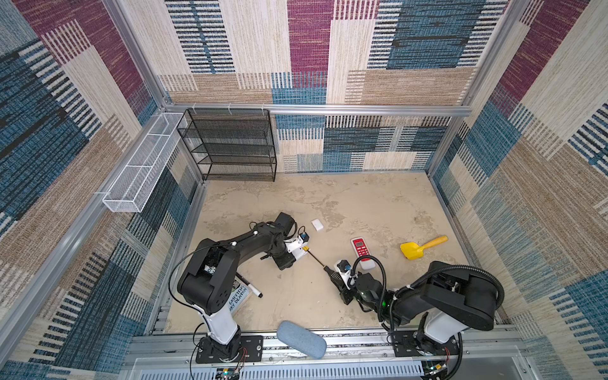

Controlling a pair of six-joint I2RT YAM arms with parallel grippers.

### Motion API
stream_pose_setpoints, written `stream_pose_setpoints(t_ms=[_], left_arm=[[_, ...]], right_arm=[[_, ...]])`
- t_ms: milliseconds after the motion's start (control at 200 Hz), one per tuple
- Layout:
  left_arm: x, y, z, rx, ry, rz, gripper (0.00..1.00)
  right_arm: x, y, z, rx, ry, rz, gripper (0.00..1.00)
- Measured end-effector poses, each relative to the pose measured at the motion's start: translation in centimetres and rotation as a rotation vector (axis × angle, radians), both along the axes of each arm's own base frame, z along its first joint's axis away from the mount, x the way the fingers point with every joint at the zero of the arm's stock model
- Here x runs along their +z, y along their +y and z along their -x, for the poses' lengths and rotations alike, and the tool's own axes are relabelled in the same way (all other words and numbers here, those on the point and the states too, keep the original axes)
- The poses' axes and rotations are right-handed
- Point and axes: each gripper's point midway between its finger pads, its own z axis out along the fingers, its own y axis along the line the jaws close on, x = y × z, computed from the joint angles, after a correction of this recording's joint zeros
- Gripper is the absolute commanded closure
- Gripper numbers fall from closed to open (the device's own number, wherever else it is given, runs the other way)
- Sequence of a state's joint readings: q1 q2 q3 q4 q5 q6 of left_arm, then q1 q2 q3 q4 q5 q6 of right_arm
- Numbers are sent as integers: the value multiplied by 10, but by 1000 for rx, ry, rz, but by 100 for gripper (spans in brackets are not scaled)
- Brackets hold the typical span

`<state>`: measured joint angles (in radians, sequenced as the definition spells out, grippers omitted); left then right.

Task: Unload the batteries from the remote control
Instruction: 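Lever the screwdriver tip upward to flip the yellow batteries out of the remote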

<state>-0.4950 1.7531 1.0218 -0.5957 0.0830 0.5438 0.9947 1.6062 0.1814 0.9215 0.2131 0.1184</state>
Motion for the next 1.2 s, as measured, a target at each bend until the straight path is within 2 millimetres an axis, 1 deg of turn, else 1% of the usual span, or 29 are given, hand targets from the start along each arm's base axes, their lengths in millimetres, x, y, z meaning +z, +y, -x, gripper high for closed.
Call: stream_pose_setpoints(t_ms=[270,491,1006,1102,1197], left_arm=[[0,0,0,9,7,-2,45],[0,0,0,32,11,2,46],[0,0,-1,35,16,-2,46],[0,0,0,35,16,-3,46],[0,-2,1,4,17,4,46]], right_arm=[[1,2,-1,2,-5,2,100],[-2,3,-3,1,-13,22,100],[1,4,-3,5,-38,35,100],[5,3,-4,-6,-50,29,100],[22,7,-13,-38,-94,-20,100]])
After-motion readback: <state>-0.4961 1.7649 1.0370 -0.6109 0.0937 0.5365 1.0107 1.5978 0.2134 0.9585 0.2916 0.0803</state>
